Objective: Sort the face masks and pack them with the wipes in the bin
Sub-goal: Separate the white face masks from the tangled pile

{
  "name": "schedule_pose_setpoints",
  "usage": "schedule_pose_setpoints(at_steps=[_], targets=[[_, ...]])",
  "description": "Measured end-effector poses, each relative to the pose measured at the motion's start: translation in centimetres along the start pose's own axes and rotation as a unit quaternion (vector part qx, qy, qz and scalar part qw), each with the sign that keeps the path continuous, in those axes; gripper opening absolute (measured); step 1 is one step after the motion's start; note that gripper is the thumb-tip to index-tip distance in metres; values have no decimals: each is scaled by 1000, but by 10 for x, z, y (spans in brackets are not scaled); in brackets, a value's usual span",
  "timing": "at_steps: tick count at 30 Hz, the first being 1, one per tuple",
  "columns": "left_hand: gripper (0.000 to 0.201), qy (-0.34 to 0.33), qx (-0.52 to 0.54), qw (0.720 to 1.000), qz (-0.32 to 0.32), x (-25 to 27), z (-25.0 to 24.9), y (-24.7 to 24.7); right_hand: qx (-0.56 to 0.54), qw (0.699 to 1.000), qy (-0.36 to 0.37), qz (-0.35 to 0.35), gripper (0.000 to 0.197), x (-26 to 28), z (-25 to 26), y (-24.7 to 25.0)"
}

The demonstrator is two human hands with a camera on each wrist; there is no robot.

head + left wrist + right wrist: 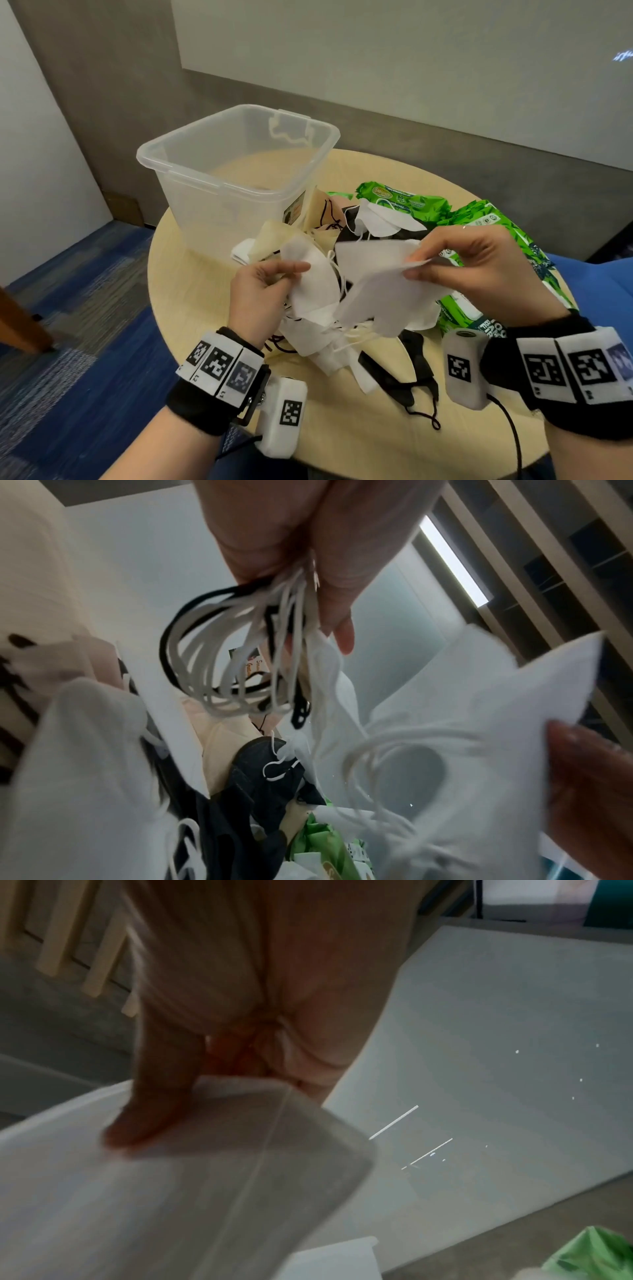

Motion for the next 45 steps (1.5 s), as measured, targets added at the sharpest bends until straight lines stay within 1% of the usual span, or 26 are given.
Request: schedule_pose_setpoints(at_steps=[1, 3, 4, 5, 7, 10, 11, 13, 14, 16, 18, 22, 24, 27, 29, 30, 32, 34, 36, 37, 39, 42, 45], targets=[[40, -2, -8, 1000, -4, 0, 0, 0, -26, 998, -13, 48, 12, 0, 4, -5], [34, -8, -11, 1000, 7, 0, -1, -2, -57, 989, -30, 132, 7, 0, 11, -18], [30, -11, -9, 1000, 22, 1, -2, -5, -63, 986, -38, 152, 7, 0, 12, -23], [25, -14, -7, 999, 37, 3, -4, -9, -62, 985, -47, 156, 10, -2, 11, -26], [15, -13, 25, 997, 78, 7, -8, -15, -43, 988, -70, 130, 17, -6, 2, -31], [33, -2, 126, 981, 148, 14, -12, -23, 30, 993, -104, 57, 22, -11, -16, -35], [29, -2, 140, 977, 160, 16, -14, -25, 46, 992, -113, 37, 23, -12, -19, -36], [14, -6, 126, 979, 163, 20, -19, -28, 71, 990, -122, 9, 24, -12, -23, -39], [13, -6, 118, 981, 156, 21, -20, -29, 87, 989, -120, -3, 24, -12, -25, -40], [17, -9, 104, 984, 143, 19, -20, -29, 113, 987, -106, -31, 25, -11, -25, -39], [19, -11, 92, 987, 133, 17, -20, -28, 124, 988, -89, -38, 27, -10, -23, -37], [20, -12, 75, 991, 113, 15, -20, -25, 145, 988, -36, 33, 8, -11, -11, -45], [22, -10, 70, 991, 114, 15, -20, -25, 162, 985, -32, 55, 12, -13, -11, -48], [24, -10, 73, 991, 115, 16, -21, -24, 165, 983, -52, 62, 5, -16, -13, -49], [26, -7, 80, 990, 115, 15, -22, -24, 163, 983, -63, 63, 5, -16, -13, -49], [28, -4, 83, 990, 116, 16, -22, -23, 162, 982, -65, 75, 7, -17, -13, -50], [30, 2, 90, 989, 121, 16, -24, -23, 139, 980, -70, 121, 16, -17, -11, -50], [30, 4, 94, 988, 124, 17, -26, -23, 94, 975, -92, 180, 22, -15, -9, -48], [31, 7, 96, 987, 126, 18, -27, -23, 69, 966, -115, 222, 20, -13, -8, -46], [31, 12, 98, 987, 129, 18, -26, -23, 69, 963, -123, 230, 19, -13, -9, -45], [30, 24, 97, 985, 140, 18, -23, -26, 82, 966, -128, 208, 19, -15, -14, -46], [27, 32, 82, 986, 142, 19, -18, -29, 109, 977, -126, 135, 23, -18, -21, -48], [24, 32, 92, 986, 138, 19, -16, -28, 114, 981, -121, 98, 24, -17, -21, -49]])
Point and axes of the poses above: each hand's wrist, its own x-axis away from the middle knuckle, its own y-axis out of the back of the hand, z = x × y, the point moved 5 cm from there along -x, towards the middle knuckle, and after that the axes turned 5 degrees about y, right-handed, at the moved point
